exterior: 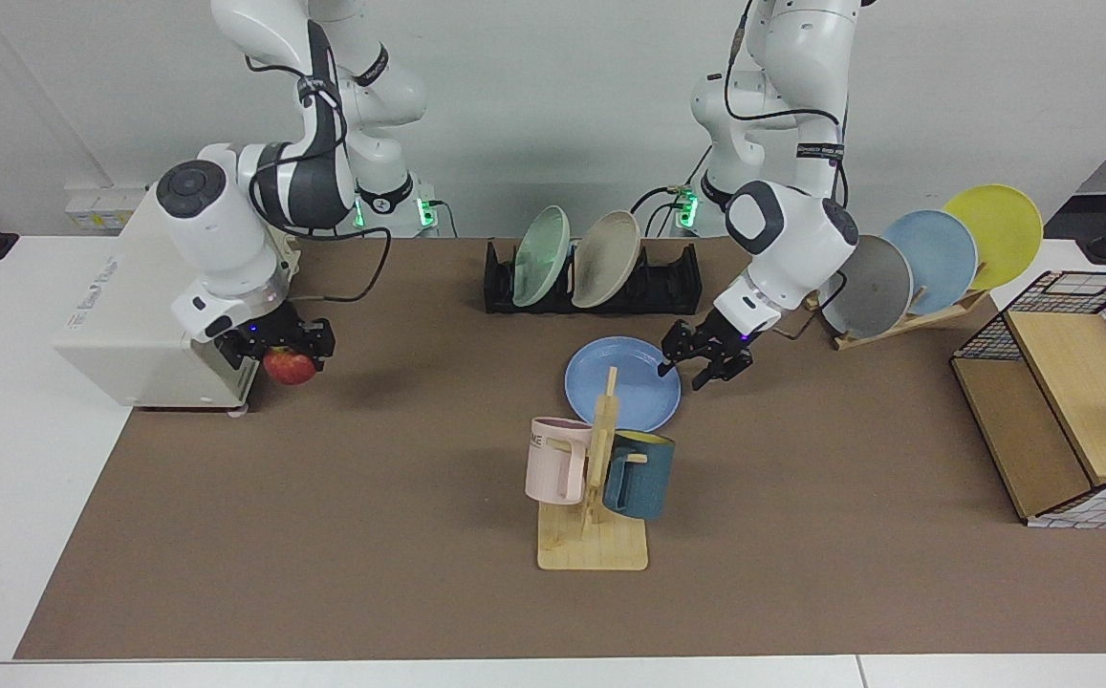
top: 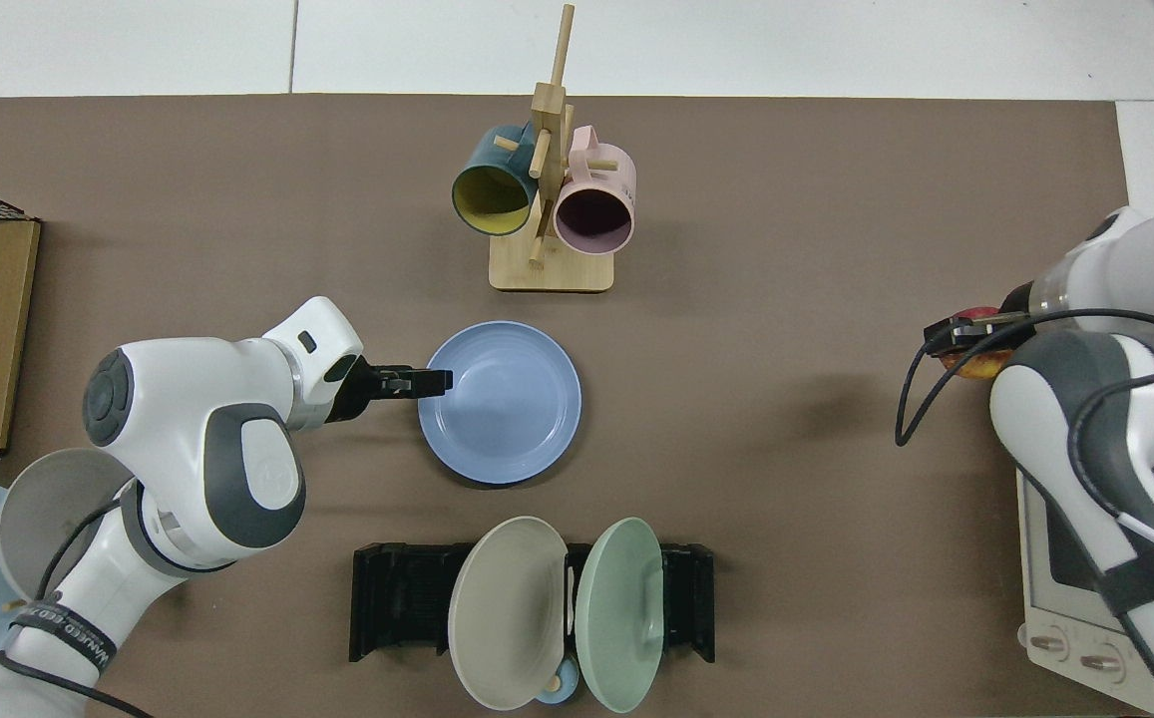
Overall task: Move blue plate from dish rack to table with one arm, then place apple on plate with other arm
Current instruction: 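Lower the blue plate onto the table with the left gripper, then release the plate and withdraw the left gripper while the right gripper lifts the apple, then carry the apple with the right gripper over the blue plate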
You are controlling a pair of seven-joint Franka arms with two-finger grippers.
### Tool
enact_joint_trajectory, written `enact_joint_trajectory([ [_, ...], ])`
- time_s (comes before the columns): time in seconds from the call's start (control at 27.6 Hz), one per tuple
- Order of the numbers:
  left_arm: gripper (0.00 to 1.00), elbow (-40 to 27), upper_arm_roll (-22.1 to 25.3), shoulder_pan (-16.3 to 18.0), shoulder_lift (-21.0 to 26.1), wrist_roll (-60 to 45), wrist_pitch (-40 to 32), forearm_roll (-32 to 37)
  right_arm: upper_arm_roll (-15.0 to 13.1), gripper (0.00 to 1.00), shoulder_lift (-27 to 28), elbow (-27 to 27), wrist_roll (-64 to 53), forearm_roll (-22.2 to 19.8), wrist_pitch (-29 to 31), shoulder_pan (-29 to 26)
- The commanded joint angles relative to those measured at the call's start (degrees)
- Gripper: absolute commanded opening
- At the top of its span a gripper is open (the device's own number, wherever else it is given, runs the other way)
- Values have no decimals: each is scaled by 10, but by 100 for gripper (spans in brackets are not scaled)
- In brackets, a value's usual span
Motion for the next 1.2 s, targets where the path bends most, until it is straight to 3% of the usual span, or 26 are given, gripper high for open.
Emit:
enact_joint_trajectory([
  [0.0, 89, 8, 14, -7, -16, -46, -2, 54, 5, 0, -27, 30, -4, 0, -46, 2],
  [0.04, 96, 13, 19, -6, -23, -59, -16, 79, 5, 0, -28, 32, 0, 3, -52, 9],
  [0.15, 98, 44, 48, -7, -40, -108, -94, 173, 5, 0, -29, 33, 38, 2, -53, 31],
  [0.29, 98, 155, 64, -2, -47, -172, -274, 323, 5, 0, -28, 36, 91, 3, -52, 74],
  [0.4, 98, 239, 68, -2, -42, -177, -396, 388, 6, 0, -22, 46, 141, 4, -50, 103],
  [0.76, 98, 371, 80, 2, -50, -179, -558, 438, 7, 0, 51, 108, 318, 3, -54, 224],
  [0.91, 99, 389, 79, 23, -55, -177, -577, 439, 7, 0, 92, 154, 385, 9, -56, 265],
  [1.05, 99, 411, 81, 23, -55, -176, -595, 438, 7, 0, 148, 211, 420, 45, -56, 289],
  [1.16, 100, 409, 81, 23, -58, -177, -596, 437, 6, 0, 191, 247, 438, 47, -54, 316],
])
